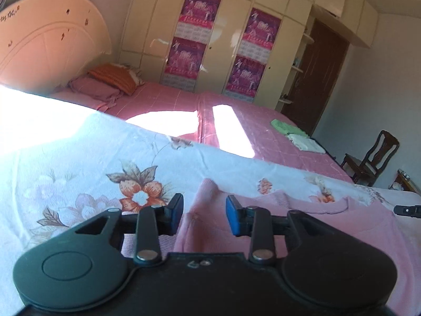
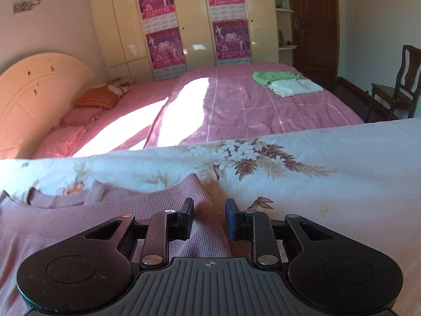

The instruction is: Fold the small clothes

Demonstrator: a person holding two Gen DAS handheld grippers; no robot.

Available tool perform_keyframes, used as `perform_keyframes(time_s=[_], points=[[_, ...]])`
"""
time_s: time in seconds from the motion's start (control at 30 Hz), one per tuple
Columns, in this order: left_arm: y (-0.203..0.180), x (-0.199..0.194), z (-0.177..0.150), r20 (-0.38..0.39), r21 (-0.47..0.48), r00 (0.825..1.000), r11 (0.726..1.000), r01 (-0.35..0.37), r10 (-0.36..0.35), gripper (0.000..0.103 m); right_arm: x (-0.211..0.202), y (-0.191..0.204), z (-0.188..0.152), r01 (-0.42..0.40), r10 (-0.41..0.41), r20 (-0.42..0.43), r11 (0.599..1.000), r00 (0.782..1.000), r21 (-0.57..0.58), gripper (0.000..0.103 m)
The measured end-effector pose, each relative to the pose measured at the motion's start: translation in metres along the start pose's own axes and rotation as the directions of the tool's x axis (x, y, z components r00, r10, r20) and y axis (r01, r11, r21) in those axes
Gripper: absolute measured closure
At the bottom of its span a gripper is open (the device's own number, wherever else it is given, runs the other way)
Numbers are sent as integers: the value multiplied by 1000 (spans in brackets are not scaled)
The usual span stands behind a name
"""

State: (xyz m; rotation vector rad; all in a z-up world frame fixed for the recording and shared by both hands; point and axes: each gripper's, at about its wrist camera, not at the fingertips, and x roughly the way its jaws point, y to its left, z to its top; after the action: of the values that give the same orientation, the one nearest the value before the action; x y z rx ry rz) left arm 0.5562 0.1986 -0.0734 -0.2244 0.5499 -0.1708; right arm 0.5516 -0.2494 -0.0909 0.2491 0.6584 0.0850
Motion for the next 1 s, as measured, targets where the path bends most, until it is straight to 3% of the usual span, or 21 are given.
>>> perform_keyframes(time_s=[0.1, 0.2, 0.33, 0.4, 0.43, 0.47, 0.53, 0.63, 0.7, 0.77, 0.83, 0.93, 1.0], points=[[-36, -33, -17, -7, 36, 993, 993, 116, -116, 57, -36, 23, -16, -86, 83, -24, 988, 996, -129, 79], [-96, -40, -46, -79, 127, 970, 963, 238, -229, 56, -50, 45, -44, -152, 140, -76, 970, 987, -188, 79], [-155, -28, -83, -155, 258, 949, 916, 308, -276, 55, -53, 77, -77, -176, 154, -100, 945, 983, -277, 79], [-163, -16, -95, -171, 312, 963, 916, 253, -208, 53, -48, 81, -87, -116, 84, -111, 937, 990, -330, 79], [-157, -8, -98, -184, 299, 969, 930, 213, -163, 53, -41, 81, -93, -33, -15, -121, 923, 993, -383, 79], [-144, -7, -98, -178, 260, 969, 942, 214, -171, 52, -41, 74, -96, 6, -52, -111, 924, 992, -383, 79], [-121, -11, -94, -164, 175, 975, 969, 176, -148, 52, -44, 60, -94, 28, -72, -128, 948, 989, -318, 79], [-107, -22, -86, -155, 132, 981, 982, 138, -117, 55, -50, 58, -90, 71, -115, -121, 944, 986, -321, 79], [-115, -31, -80, -137, 132, 983, 981, 143, -125, 50, -63, 67, -86, 38, -60, -71, 960, 996, -276, 79], [-133, -37, -82, -114, 195, 984, 968, 155, -135, 41, -73, 88, -85, -22, 13, -36, 969, 999, -246, 78], [-145, -35, -86, -120, 207, 984, 965, 158, -135, 37, -71, 111, -90, -91, 80, -57, 966, 995, -240, 78], [-145, -23, -100, -192, 207, 978, 971, 124, -84, 38, -50, 139, -110, -81, 35, -150, 946, 988, -314, 79], [-126, -35, -102, -178, 176, 981, 978, 111, -80, 40, -50, 134, -119, -70, 26, -138, 944, 990, -323, 79]])
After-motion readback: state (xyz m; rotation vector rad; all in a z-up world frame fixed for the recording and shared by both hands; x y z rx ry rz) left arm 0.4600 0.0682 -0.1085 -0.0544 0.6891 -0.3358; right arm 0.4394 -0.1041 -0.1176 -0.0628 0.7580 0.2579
